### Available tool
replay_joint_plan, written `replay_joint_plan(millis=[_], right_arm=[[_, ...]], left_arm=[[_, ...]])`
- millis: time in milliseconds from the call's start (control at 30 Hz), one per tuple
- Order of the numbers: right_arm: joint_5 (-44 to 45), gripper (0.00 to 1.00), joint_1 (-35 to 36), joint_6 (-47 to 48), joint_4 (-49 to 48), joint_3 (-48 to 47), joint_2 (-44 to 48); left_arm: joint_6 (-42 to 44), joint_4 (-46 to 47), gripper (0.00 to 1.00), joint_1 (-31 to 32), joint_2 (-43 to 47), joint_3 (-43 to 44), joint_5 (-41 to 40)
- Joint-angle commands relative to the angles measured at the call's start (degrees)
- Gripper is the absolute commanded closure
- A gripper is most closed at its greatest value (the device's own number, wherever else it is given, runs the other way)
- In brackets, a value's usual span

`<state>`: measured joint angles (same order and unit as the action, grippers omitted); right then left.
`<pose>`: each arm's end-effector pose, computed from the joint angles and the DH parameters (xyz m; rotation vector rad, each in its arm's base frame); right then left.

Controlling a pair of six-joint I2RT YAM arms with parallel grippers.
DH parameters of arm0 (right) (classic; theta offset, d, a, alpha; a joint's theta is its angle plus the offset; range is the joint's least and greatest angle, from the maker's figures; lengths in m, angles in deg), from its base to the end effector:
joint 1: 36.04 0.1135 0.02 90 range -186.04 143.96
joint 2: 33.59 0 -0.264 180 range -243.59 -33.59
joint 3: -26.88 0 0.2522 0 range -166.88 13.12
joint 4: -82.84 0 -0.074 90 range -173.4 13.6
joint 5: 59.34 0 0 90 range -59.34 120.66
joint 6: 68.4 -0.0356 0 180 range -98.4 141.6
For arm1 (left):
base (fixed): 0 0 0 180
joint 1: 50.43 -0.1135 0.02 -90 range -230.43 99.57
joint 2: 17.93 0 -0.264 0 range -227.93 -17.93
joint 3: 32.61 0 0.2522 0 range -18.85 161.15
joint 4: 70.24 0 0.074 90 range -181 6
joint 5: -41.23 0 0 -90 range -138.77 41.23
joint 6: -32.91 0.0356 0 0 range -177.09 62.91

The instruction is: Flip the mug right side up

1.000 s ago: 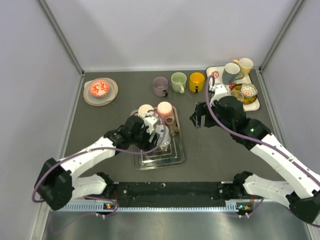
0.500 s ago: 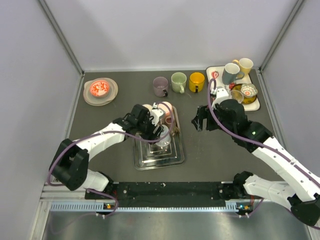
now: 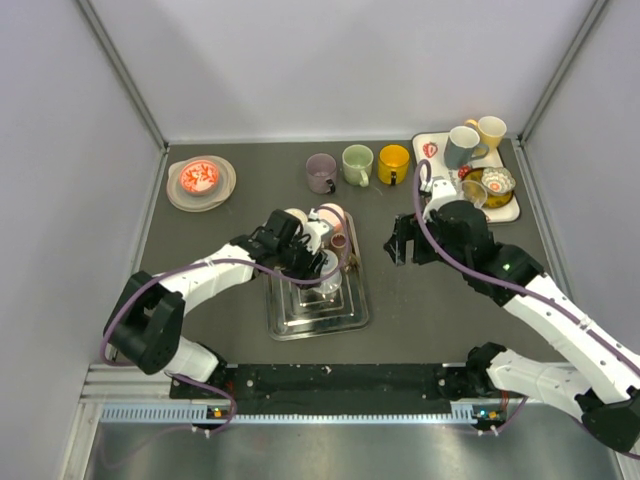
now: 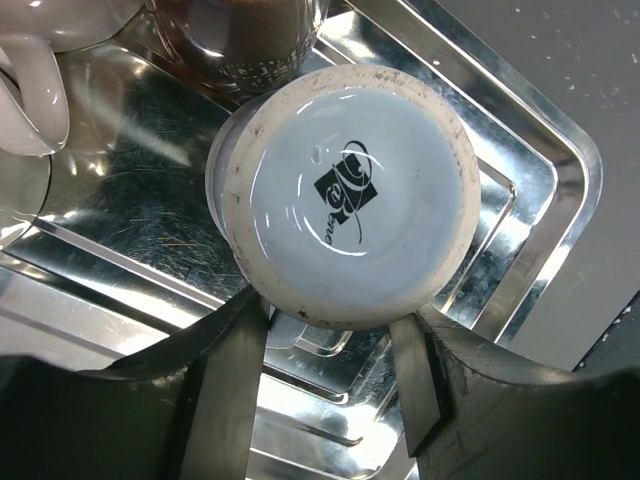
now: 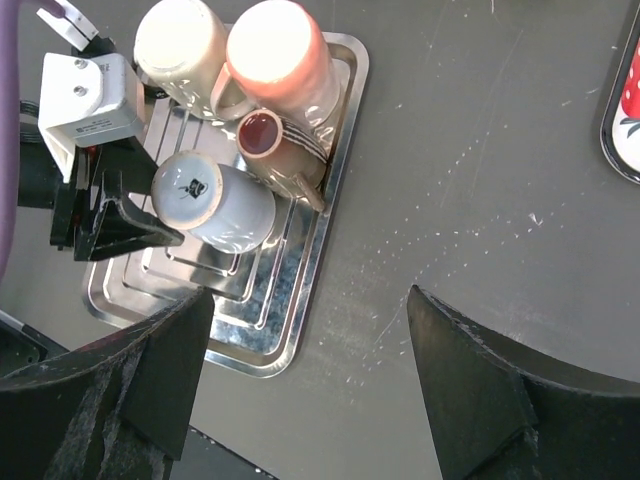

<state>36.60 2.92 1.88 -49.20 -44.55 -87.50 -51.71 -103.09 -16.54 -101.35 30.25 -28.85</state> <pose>0.1573 0.1225 0.3473 -0.2948 2.1194 0.5030 0.2339 -0.1717 0.2009 0.9901 2.3373 -0.6376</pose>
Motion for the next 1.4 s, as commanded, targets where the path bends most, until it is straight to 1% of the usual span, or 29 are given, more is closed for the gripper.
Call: replay_joint_plan(millis=[0,67,233,400,667,800,867,933,1000,1200,1367], right_arm=[[0.0,0.22,0.6,-1.1,-1.1,0.2,1.6],[0.0,0.21,0.5,-1.5,-1.0,0.5,1.8],[-0.2,0.22,0.5,-2.2,-1.0,0.7,2.1],[-0.5,0.22,0.6,-2.9,-1.1,1.0,2.1],[-0.7,0.23,0.5,-3.7,-1.0,1.8,2.8],[-0.5,0.23,0.5,-3.7,-1.0,1.7,2.8],[-0.6,0.23,0.5,-3.7,-0.9,1.7,2.7],[-0.7,0.23,0.5,-3.6,-1.0,1.7,2.4],[-0.7,0.23,0.6,-3.7,-1.0,1.8,2.3],[-0.7,0.23,0.5,-4.0,-1.1,2.2,2.5],[-0.6,0.23,0.6,-4.2,-1.1,2.6,3.0]], left_arm=[[-2.7,1.2,0.47,0.0,1.9,0.5,2.4],[-3.5,0.5,0.51,0.4,2.5,0.6,2.4],[-4.9,-1.6,0.56,1.8,3.7,0.9,0.8],[-4.2,-3.5,0.56,3.2,4.1,1.0,-1.5],[-2.8,-5.9,0.53,3.7,-0.2,2.7,-4.6],[-2.9,-5.9,0.58,3.9,-0.5,3.1,-4.7],[-2.9,-5.8,0.63,4.1,-0.6,3.5,-4.6],[-2.9,-5.9,0.66,4.2,-0.5,3.6,-4.7],[-3.2,-5.8,0.65,4.3,-0.4,3.8,-5.1],[-3.4,-3.7,0.59,4.7,1.1,3.6,-4.8],[-3.7,-3.3,0.59,5.0,-1.0,3.9,-5.4]])
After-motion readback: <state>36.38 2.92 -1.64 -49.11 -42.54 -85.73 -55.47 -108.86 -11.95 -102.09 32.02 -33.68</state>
